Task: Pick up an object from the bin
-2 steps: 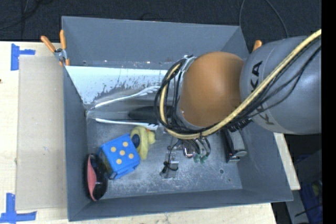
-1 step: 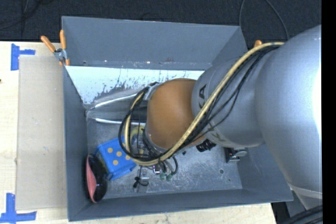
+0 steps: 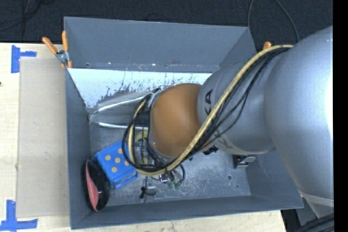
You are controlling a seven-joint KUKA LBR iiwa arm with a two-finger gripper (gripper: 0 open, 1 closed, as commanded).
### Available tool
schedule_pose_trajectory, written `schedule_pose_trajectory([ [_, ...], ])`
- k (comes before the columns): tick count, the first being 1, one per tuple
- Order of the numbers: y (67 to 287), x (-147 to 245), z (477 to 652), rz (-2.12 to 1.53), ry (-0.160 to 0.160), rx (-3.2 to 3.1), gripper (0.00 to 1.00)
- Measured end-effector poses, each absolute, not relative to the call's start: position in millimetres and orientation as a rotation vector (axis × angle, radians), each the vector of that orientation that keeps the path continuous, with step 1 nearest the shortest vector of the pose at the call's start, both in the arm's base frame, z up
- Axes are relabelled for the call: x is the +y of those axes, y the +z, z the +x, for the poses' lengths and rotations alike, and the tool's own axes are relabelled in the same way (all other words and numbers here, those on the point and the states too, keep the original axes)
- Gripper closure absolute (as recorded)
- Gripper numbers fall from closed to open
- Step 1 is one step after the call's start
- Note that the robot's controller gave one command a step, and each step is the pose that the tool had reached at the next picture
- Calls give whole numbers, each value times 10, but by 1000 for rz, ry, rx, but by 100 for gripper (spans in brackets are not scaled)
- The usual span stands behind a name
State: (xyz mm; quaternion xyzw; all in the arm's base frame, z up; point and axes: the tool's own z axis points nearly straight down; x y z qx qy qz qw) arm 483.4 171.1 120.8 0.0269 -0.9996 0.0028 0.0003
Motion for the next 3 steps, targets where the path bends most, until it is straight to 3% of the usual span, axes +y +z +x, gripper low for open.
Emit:
schedule_pose_trajectory([
  [1, 1062, 2189, 4765, 725, 7, -3059, 0],
  [2, 768, 2289, 4830, 364, 43, -3135, 0],
  [3, 772, 2370, 4903, 809, 26, -3066, 100],
])
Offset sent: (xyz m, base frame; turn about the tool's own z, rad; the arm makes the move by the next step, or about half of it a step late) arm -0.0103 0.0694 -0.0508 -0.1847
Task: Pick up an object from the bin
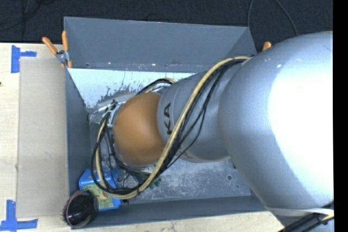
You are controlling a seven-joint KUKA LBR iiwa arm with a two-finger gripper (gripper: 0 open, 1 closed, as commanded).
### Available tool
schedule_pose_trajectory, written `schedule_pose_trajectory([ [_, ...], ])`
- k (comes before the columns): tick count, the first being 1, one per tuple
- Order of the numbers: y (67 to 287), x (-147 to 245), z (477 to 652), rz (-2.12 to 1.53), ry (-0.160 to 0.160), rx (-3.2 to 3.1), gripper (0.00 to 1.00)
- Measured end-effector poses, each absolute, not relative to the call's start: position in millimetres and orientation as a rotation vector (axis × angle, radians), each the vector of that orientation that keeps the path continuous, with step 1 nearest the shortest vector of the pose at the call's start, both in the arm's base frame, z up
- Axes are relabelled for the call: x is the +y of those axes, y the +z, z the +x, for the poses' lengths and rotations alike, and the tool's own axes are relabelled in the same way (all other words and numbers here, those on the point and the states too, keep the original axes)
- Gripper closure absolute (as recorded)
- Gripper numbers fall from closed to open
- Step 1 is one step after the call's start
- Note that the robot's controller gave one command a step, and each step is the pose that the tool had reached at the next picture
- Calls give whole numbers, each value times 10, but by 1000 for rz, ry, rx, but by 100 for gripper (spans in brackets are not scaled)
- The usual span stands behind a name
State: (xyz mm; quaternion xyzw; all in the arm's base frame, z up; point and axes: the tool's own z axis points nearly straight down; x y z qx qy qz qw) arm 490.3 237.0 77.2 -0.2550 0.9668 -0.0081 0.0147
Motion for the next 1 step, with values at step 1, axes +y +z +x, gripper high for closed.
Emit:
schedule_pose_trajectory([
  [1, 772, 2369, 4903, -793, -25, 3009, 100],
])
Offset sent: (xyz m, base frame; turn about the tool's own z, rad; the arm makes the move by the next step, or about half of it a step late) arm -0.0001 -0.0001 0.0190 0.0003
